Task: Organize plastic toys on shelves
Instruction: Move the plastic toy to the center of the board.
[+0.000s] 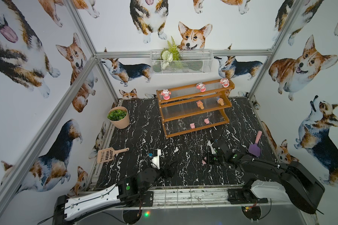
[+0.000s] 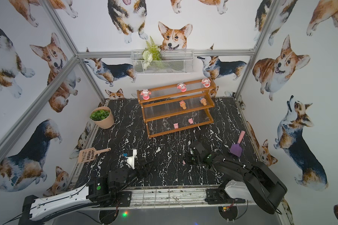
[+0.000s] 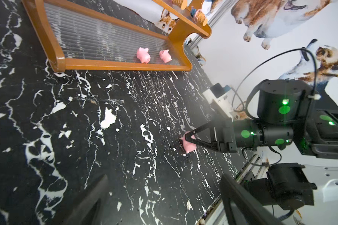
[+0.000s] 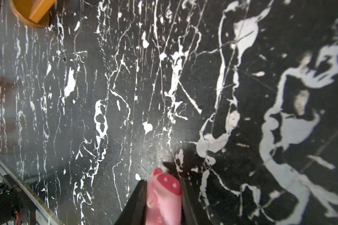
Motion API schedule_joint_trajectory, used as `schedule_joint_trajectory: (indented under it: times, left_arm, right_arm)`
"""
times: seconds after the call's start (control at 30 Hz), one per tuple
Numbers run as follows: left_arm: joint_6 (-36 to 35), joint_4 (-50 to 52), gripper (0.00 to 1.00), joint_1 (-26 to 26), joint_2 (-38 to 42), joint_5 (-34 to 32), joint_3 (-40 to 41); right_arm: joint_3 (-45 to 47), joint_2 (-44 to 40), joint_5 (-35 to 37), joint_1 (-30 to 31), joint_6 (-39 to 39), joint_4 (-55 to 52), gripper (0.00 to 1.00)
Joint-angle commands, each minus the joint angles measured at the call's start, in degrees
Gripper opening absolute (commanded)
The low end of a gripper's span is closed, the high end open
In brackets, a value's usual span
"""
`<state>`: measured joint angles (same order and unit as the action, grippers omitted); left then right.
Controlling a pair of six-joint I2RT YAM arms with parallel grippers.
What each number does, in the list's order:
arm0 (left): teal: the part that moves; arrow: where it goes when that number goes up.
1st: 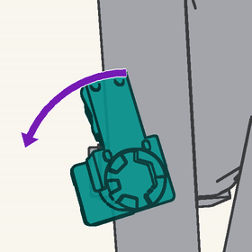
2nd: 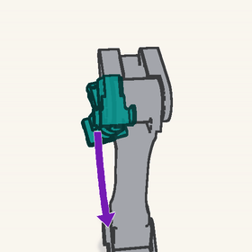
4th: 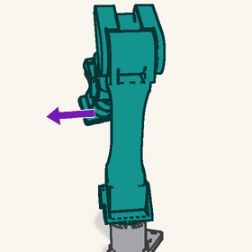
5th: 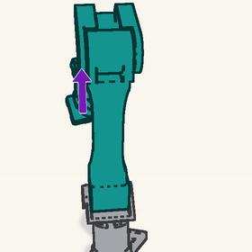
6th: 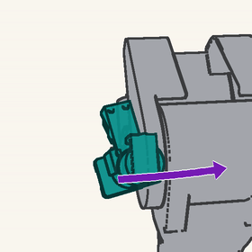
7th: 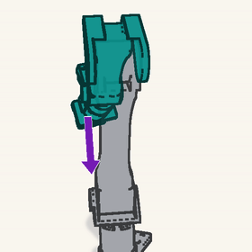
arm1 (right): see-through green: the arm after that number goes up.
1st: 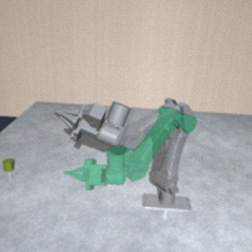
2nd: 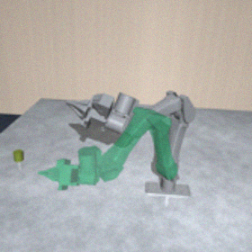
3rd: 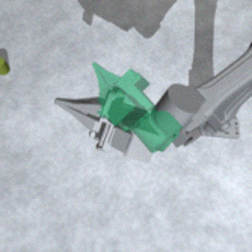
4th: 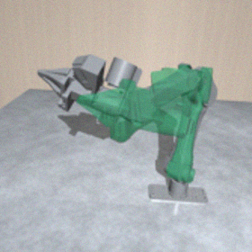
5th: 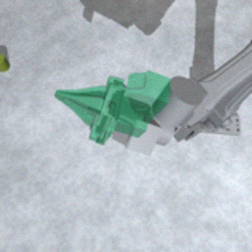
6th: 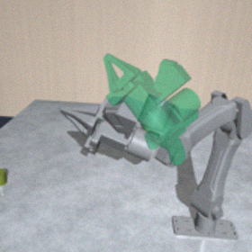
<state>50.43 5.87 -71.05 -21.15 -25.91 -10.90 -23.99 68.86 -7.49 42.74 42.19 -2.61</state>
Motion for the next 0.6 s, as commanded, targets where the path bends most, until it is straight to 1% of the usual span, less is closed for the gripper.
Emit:
schedule_joint_trajectory:
  times: [0.0, 0.13, 0.23, 0.33, 0.47, 0.57]
  left_arm:
    - [2.90, 7.25, 0.92, -0.05, -3.12, -2.79, -4.09]
    - [5.40, 7.22, 0.92, -0.05, -9.51, -3.77, -6.23]
    - [7.46, 7.23, 0.92, -0.06, -12.81, -3.77, -6.53]
    - [9.39, 5.96, 0.92, -0.19, -14.66, -3.89, -5.96]
    - [10.60, 6.00, 0.91, -0.32, -16.61, -3.95, -6.57]
    - [10.78, 8.43, 0.91, -0.39, -17.08, -4.13, -8.64]
  right_arm:
    - [0.52, -2.80, 0.18, 0.15, -0.68, 1.44, 0.36]
    - [0.85, -4.26, 0.03, 0.15, -0.65, 0.59, 0.40]
    - [0.75, -3.96, -0.86, 0.19, -0.75, 1.58, 0.43]
    - [0.96, -2.91, -1.98, 0.24, -0.88, 3.12, 0.47]
    - [1.47, -4.26, -2.87, 0.69, -1.24, 3.45, 0.58]
    - [2.27, -9.25, -3.11, 0.68, -1.74, 2.86, 0.62]
